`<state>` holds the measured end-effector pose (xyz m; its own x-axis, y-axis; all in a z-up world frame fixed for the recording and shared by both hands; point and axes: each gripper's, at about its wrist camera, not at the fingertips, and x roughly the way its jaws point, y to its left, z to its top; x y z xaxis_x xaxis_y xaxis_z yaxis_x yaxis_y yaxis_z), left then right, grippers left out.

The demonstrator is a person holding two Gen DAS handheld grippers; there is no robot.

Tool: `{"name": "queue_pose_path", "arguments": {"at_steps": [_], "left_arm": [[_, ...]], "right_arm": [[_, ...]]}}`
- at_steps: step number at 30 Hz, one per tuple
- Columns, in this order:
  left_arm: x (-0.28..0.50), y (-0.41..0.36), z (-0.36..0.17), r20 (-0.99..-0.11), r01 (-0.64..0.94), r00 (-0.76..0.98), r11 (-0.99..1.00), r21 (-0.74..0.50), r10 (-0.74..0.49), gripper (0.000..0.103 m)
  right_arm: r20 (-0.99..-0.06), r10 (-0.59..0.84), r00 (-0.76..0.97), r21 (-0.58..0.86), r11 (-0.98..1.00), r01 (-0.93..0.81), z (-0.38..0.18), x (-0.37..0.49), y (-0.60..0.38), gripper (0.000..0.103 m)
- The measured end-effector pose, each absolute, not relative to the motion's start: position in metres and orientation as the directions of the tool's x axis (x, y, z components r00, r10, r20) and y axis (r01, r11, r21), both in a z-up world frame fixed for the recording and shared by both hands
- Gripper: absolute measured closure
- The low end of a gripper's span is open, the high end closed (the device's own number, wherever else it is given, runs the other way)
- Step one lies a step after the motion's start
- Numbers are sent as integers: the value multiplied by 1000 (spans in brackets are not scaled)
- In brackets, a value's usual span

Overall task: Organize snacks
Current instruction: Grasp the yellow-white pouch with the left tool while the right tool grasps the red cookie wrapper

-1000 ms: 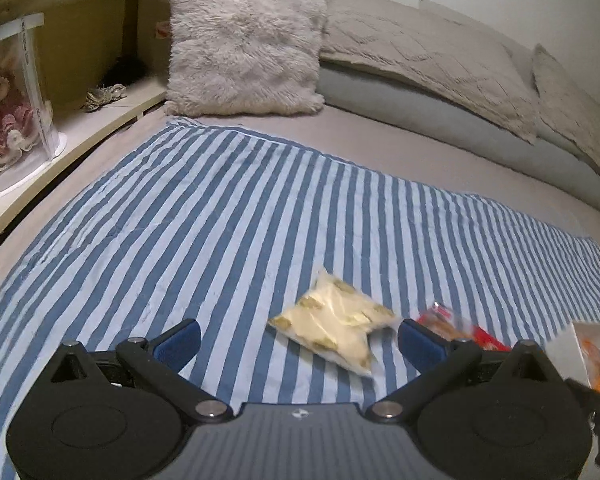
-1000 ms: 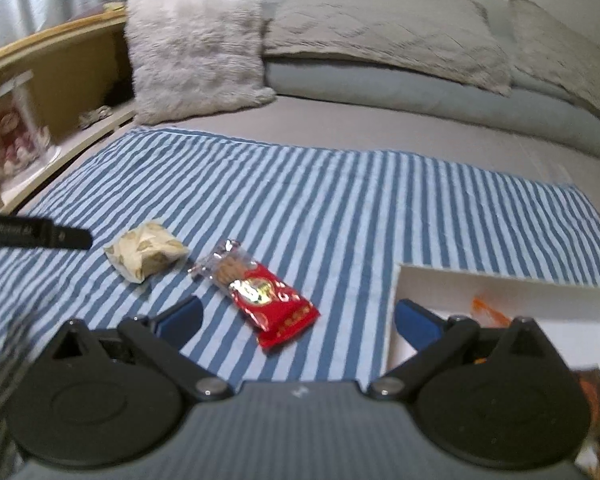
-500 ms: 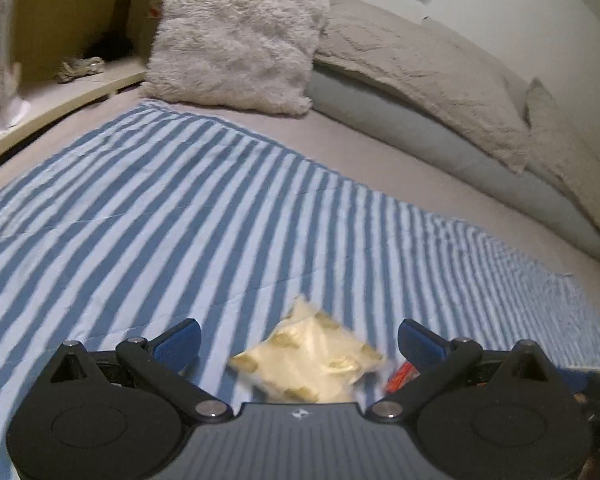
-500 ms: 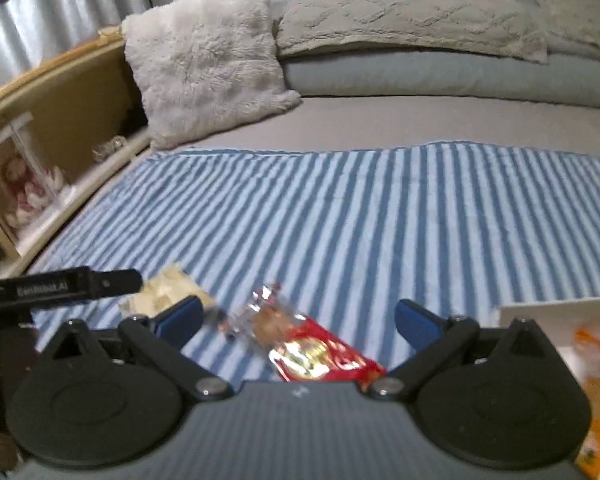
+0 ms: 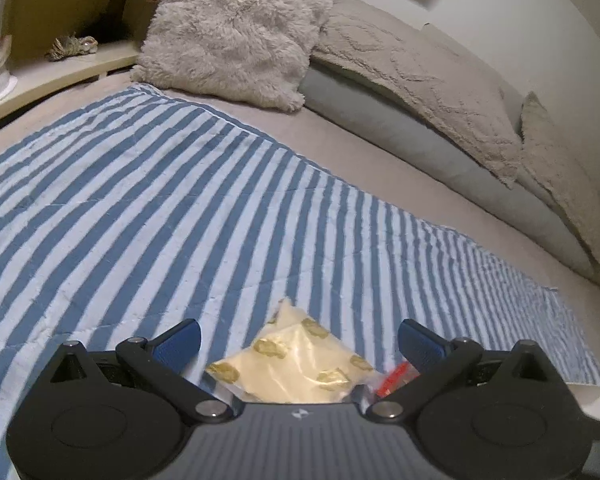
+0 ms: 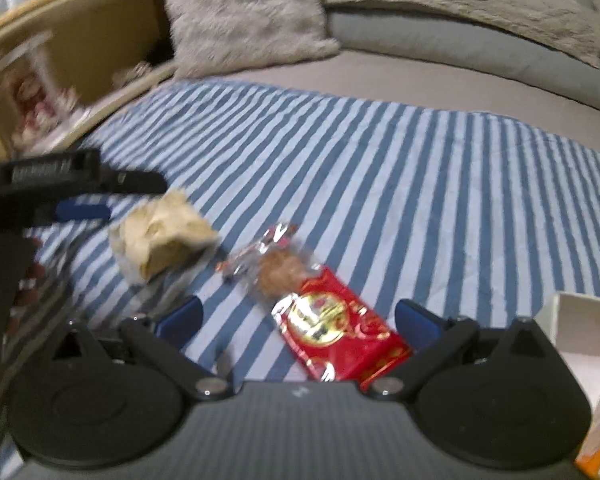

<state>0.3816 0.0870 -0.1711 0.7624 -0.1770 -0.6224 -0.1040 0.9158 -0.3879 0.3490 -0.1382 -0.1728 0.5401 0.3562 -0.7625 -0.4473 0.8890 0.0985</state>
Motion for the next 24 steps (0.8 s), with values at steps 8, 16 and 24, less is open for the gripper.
{"name": "queue_pose_path", "arguments": {"at_steps": [8, 16, 24], "left_arm": [[383, 82, -171, -627, -94, 758, 923, -373, -176, 0], [385, 79, -174, -634, -66, 741, 916, -395, -220, 0], [385, 86, -178, -612, -39, 669, 802, -596, -422, 0]], "right_arm": [[-823, 455, 339, 200, 791, -578, -174, 335, -122, 0], [-805, 370, 464, 139, 877, -459, -165, 343, -122, 27], [-838, 339, 427, 132, 886, -445, -162, 347, -132, 50]]}}
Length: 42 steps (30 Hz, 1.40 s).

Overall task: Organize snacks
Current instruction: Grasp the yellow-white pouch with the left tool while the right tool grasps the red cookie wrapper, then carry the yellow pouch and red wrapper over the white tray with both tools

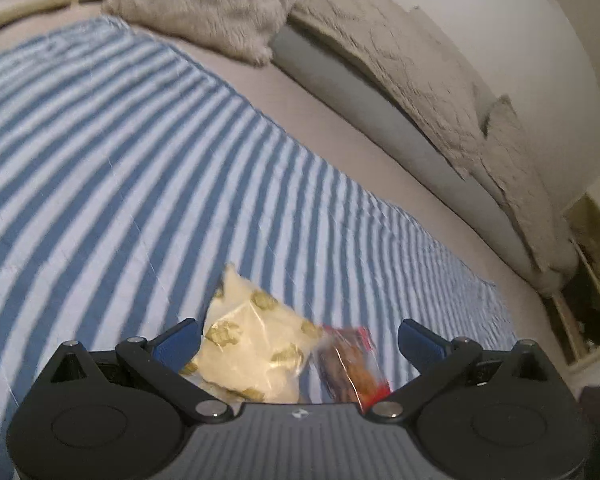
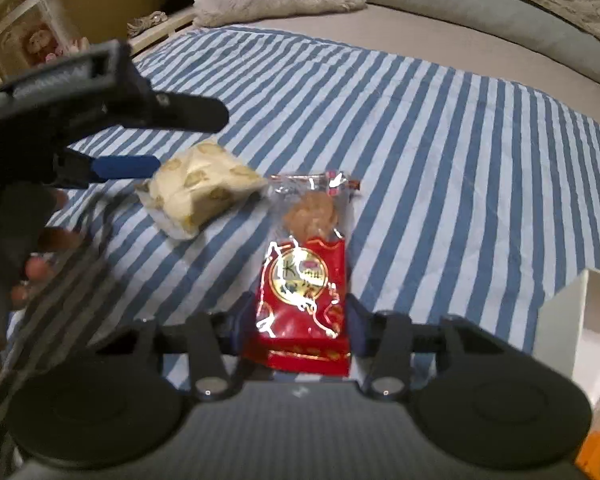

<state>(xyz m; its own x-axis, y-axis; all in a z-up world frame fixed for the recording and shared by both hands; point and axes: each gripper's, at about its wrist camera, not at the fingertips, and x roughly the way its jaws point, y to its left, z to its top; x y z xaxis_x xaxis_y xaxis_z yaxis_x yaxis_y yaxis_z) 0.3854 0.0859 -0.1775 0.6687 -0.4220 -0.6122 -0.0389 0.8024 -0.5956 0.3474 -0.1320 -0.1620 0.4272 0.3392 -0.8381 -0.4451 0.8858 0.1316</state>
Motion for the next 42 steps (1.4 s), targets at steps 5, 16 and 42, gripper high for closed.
{"name": "queue_pose_path", "arguments": {"at_steps": [5, 16, 42], "left_arm": [[382, 80, -176, -637, 8, 595, 796, -605, -490, 0], [393, 36, -168, -759, -33, 628, 969, -245, -171, 0], [403, 31, -178, -826, -119, 558, 976, -180, -84, 46]], "right_arm": [[-847, 329, 419, 139, 896, -423, -154, 346, -143, 51], [-888, 310, 340, 155, 897, -414, -136, 326, -161, 51], [-891, 282, 356, 114, 898, -425, -144, 323, -145, 57]]}}
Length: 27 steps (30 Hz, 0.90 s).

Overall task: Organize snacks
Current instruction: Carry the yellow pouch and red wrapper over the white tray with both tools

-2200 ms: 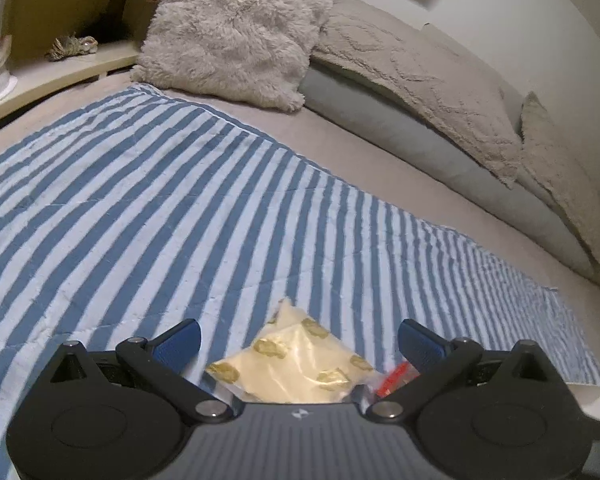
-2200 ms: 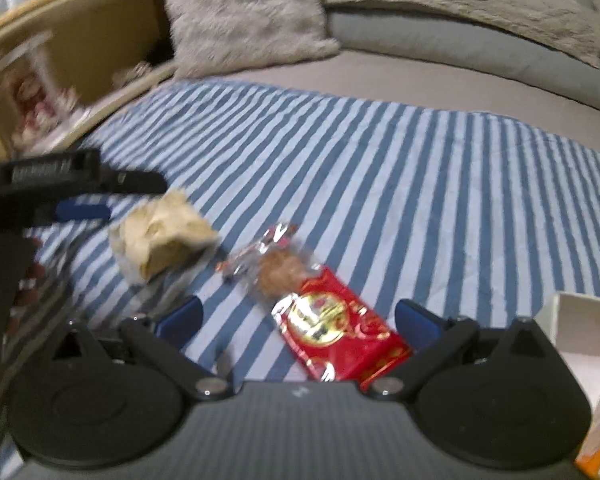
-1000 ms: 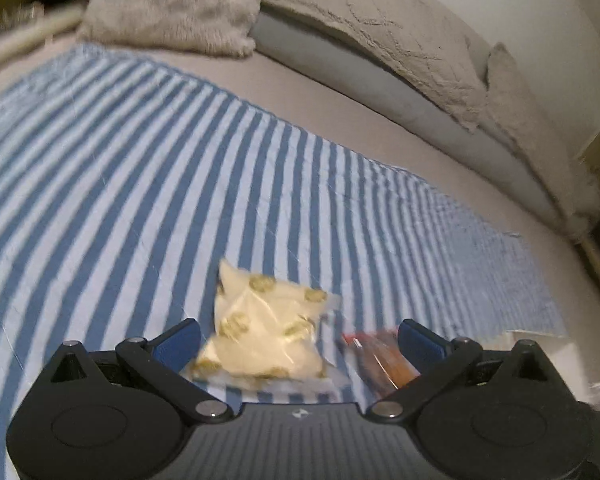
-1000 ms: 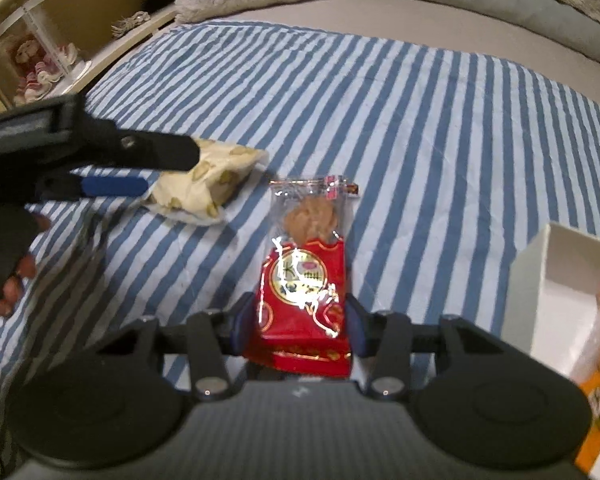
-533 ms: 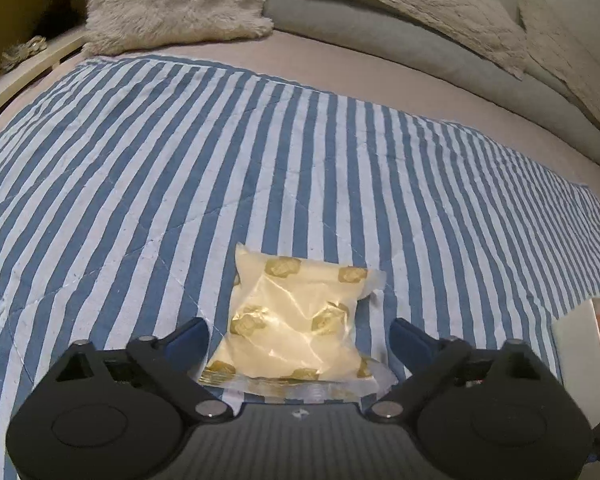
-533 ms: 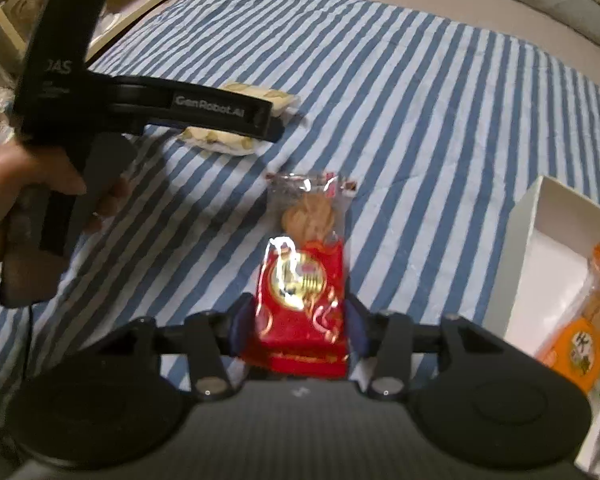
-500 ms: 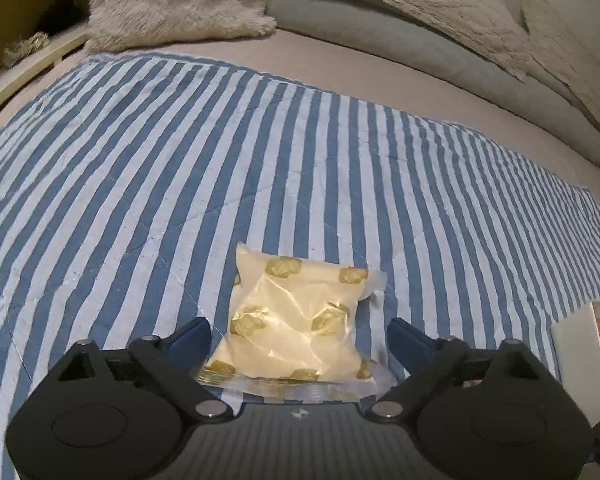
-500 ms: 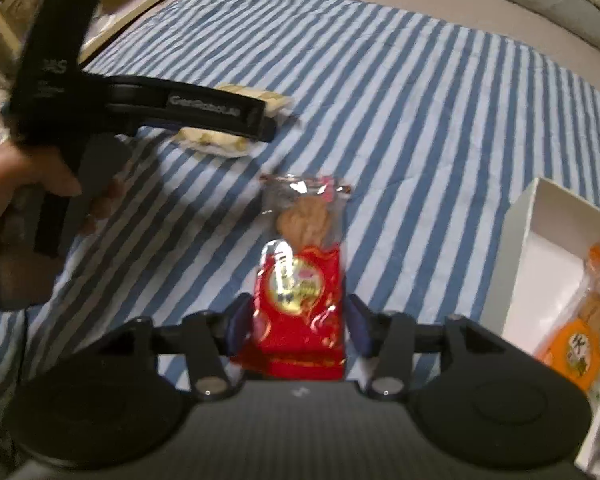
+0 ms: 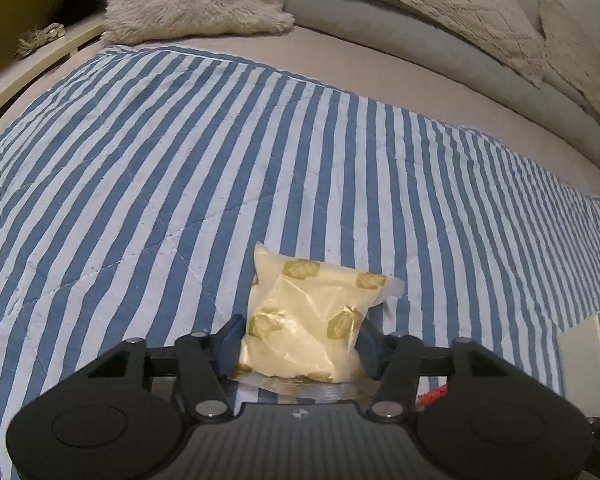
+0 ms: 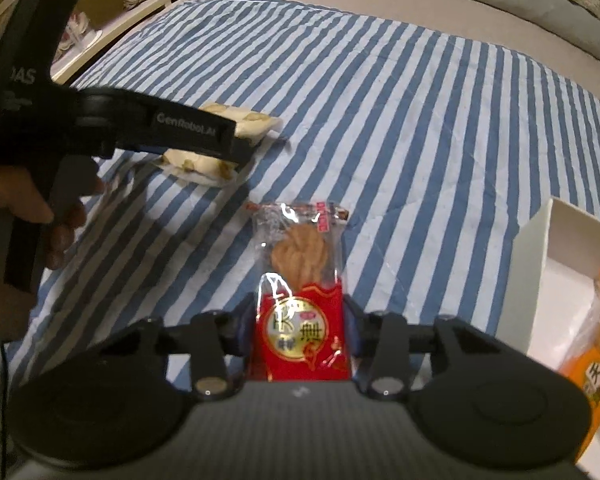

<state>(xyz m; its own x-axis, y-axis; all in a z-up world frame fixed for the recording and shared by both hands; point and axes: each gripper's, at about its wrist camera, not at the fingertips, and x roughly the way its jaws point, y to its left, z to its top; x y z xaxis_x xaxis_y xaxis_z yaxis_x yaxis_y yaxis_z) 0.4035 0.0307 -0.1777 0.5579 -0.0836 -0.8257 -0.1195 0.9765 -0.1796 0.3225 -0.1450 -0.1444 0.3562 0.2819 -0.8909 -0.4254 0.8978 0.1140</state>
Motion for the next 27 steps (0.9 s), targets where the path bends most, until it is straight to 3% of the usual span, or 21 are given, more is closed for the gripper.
{"name": "queue_pose_path", "arguments": {"at_steps": [3, 17, 27], "left_arm": [[397, 32, -170, -824, -139, 563, 974, -181, -73, 50], [343, 25, -100, -755, -82, 648, 976, -203, -102, 51], [309, -18, -59, -682, 4, 704, 962, -271, -196, 51]], "right_arm": [[-883, 269, 384, 97, 906, -412, -140, 318, -142, 58], [-776, 285, 563, 117, 941, -316, -72, 283, -191, 58], [-703, 241, 669, 87, 963, -256, -36, 247, -243, 58]]}}
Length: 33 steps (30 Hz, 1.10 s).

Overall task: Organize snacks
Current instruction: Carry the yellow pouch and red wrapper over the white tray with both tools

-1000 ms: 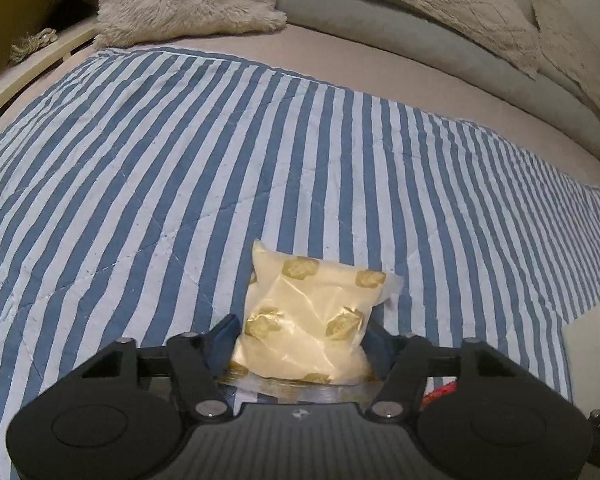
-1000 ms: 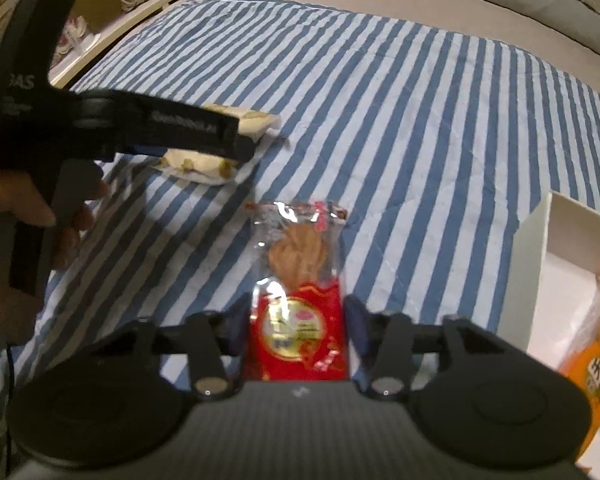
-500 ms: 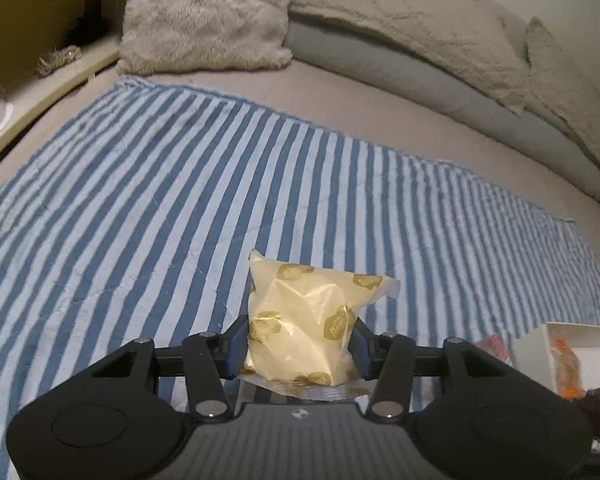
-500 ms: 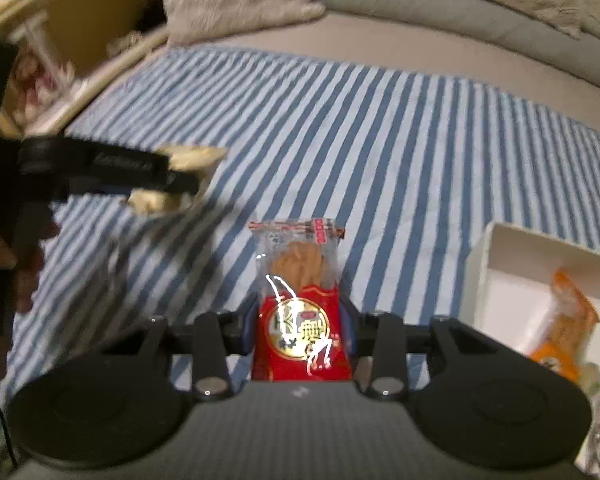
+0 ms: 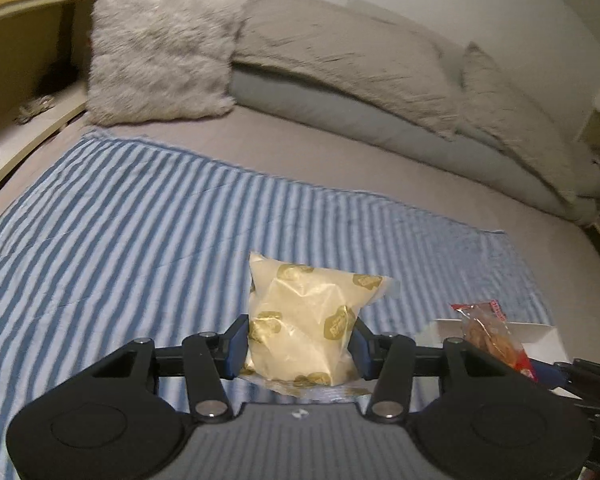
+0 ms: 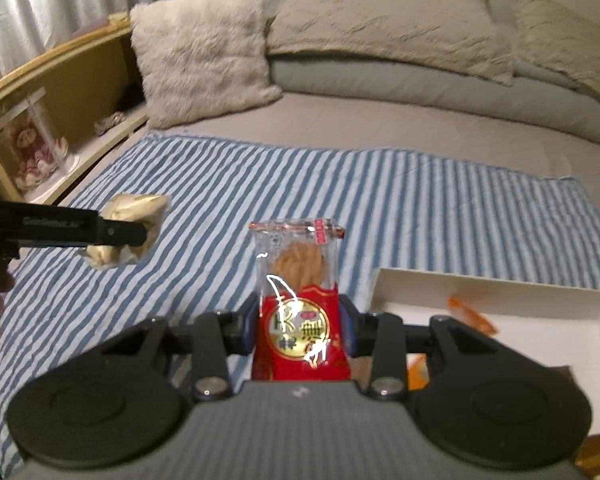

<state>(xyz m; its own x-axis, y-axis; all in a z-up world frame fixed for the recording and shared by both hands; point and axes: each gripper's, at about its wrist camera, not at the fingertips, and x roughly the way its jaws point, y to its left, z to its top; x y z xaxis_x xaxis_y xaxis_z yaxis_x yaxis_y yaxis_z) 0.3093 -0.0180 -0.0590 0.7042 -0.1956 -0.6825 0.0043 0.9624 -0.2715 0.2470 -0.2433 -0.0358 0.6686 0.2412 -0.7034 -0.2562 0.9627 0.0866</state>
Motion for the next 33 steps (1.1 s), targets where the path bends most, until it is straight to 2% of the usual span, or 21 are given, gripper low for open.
{"name": "queue_pose_path", "arguments": {"at_steps": [14, 29, 33], "left_arm": [[297, -123, -50, -637, 164, 678, 920, -355, -367, 51], [310, -211, -82, -645, 287, 589, 872, -396, -487, 51], [323, -230, -93, -637, 291, 564, 848, -442, -526, 51]], "right_arm": [[-662, 98, 743, 55, 995, -82, -28, 202, -336, 58], [-669, -64, 741, 17, 995, 102, -53, 170, -427, 58], [-687, -96, 720, -5, 992, 127, -66, 176, -436, 58]]}}
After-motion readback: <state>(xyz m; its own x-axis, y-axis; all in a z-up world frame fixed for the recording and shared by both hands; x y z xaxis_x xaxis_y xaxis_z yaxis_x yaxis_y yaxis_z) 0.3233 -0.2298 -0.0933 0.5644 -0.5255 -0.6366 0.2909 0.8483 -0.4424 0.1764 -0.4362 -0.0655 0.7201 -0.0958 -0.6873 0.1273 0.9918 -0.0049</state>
